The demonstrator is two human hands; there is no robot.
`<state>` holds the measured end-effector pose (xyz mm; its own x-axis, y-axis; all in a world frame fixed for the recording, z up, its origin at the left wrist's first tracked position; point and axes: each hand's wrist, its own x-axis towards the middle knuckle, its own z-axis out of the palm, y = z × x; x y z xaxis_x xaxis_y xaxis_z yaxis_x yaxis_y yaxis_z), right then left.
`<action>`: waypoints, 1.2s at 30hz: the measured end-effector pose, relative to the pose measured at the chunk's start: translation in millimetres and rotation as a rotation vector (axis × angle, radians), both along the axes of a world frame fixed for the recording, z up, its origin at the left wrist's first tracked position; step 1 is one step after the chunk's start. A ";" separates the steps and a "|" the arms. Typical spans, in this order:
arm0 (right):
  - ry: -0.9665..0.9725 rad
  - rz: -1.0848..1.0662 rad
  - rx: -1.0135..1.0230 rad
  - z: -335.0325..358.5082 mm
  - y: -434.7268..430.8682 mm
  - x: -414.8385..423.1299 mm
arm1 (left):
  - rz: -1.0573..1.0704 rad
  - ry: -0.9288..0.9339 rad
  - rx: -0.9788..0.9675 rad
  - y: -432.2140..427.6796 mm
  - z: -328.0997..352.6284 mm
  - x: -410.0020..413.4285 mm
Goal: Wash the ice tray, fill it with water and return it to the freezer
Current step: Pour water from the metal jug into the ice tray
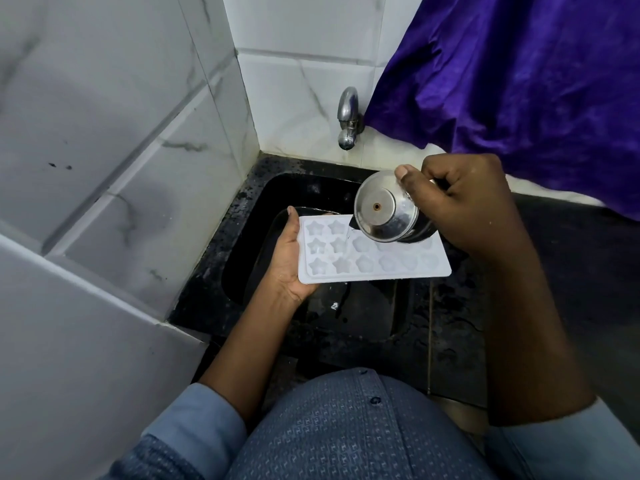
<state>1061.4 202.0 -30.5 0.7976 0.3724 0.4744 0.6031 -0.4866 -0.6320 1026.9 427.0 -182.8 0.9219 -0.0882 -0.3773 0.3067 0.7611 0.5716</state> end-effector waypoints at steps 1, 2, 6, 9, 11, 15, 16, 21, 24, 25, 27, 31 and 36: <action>0.007 -0.001 0.004 -0.3 0.6 0.0 | -0.003 -0.001 -0.010 -0.4 -1.1 0.8; 0.016 -0.001 0.009 -0.4 1.5 -0.1 | -0.006 0.000 -0.024 -1.0 -2.4 1.7; 0.036 0.013 0.012 -1.3 7.1 -1.4 | -0.046 -0.017 -0.092 -4.7 -5.5 5.1; 0.026 0.023 0.015 -0.8 12.6 -2.4 | -0.081 -0.068 -0.139 -12.2 -4.3 5.6; 0.016 0.028 0.020 0.6 15.9 -3.1 | -0.101 -0.092 -0.197 -17.9 -0.8 3.7; 0.005 0.039 0.012 2.2 18.0 -3.2 | -0.191 -0.202 -0.316 -23.0 5.1 -1.6; 0.001 0.041 0.011 2.3 17.5 -3.1 | -0.202 -0.207 -0.333 -23.3 6.0 -2.6; -0.023 0.032 0.008 2.1 14.0 -2.1 | -0.177 -0.195 -0.234 -23.8 2.2 0.2; -0.042 0.028 0.000 2.3 12.3 -1.4 | -0.173 -0.191 -0.241 -23.3 -0.6 1.3; -0.047 0.030 -0.001 2.5 11.9 -1.3 | -0.172 -0.186 -0.241 -23.6 -1.3 1.8; -0.047 0.036 0.000 2.4 11.9 -1.1 | -0.165 -0.173 -0.247 -24.3 -1.6 2.3; -0.042 0.030 -0.005 1.6 11.9 -0.6 | -0.165 -0.176 -0.245 -25.5 -1.2 2.2; -0.026 0.035 0.026 -1.7 11.7 2.7 | -0.160 -0.162 -0.233 -23.9 -5.2 4.1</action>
